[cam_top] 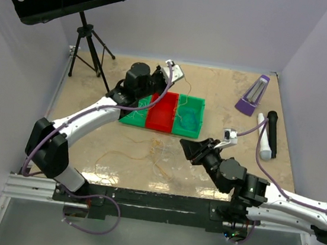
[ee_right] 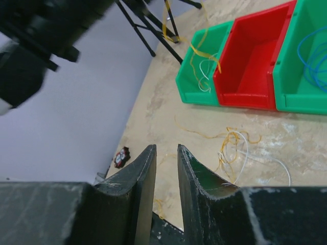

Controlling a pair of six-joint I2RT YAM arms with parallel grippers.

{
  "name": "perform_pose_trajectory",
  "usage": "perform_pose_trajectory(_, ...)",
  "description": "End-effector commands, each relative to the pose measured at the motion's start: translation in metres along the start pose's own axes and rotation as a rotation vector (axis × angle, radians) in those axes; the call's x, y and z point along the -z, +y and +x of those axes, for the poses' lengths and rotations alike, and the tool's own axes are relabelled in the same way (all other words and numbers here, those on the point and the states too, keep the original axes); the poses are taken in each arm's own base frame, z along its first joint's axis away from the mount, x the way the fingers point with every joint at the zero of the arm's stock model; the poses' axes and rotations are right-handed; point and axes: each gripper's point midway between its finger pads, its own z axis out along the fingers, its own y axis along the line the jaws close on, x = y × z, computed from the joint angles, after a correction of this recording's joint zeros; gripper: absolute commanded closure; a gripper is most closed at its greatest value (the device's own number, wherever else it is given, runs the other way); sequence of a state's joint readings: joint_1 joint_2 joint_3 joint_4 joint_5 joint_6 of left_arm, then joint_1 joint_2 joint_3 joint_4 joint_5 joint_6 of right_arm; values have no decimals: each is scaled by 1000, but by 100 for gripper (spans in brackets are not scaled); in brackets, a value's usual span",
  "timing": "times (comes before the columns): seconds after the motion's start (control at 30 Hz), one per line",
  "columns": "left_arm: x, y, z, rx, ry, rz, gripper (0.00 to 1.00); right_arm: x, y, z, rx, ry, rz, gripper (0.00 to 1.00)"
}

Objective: Untangle the cables

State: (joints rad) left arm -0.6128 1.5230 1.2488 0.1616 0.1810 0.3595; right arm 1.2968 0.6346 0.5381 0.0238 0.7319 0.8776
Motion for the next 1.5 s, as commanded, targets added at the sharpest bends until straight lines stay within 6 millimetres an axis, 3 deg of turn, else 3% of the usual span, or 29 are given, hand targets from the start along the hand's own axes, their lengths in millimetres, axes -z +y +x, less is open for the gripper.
perform_pose_trajectory(0.0,-8,11,6,81,-45,25,100,2,11,-31,16,-76,30,71)
perform_pose_trajectory(0.23,-18,9,-31,133,-160,107,100,0,16,-37,49,-93,29,67)
perform_pose_trajectory(0.33,-22,14,-42,120,-183,101,100,-2,28,-46,56,-111,6,60)
perform_pose_trajectory(0.47,-27,31,-69,95,-245,68,100,-5,40,-54,75,-125,-4,59)
perform_pose_trajectory(0.53,-32,31,-72,102,-244,78,100,-6,43,-57,83,-130,-7,59)
perform_pose_trajectory(0.67,-37,22,-49,132,-206,96,100,-6,50,-68,91,-167,-14,58)
perform_pose_trajectory(0.83,-42,0,-4,193,-136,137,100,-6,63,-91,113,-233,-12,55)
perform_pose_trajectory(1.1,-42,2,60,240,-9,146,100,-17,68,-100,180,-267,36,50)
perform_pose_trajectory(1.23,-29,-9,76,202,19,171,100,-37,65,-108,259,-267,38,38)
perform_pose_trajectory(1.3,-25,-11,76,188,17,176,100,-52,59,-118,281,-270,54,34)
perform_pose_trajectory(1.47,-21,-11,70,169,1,183,100,-95,34,-117,405,-222,136,27)
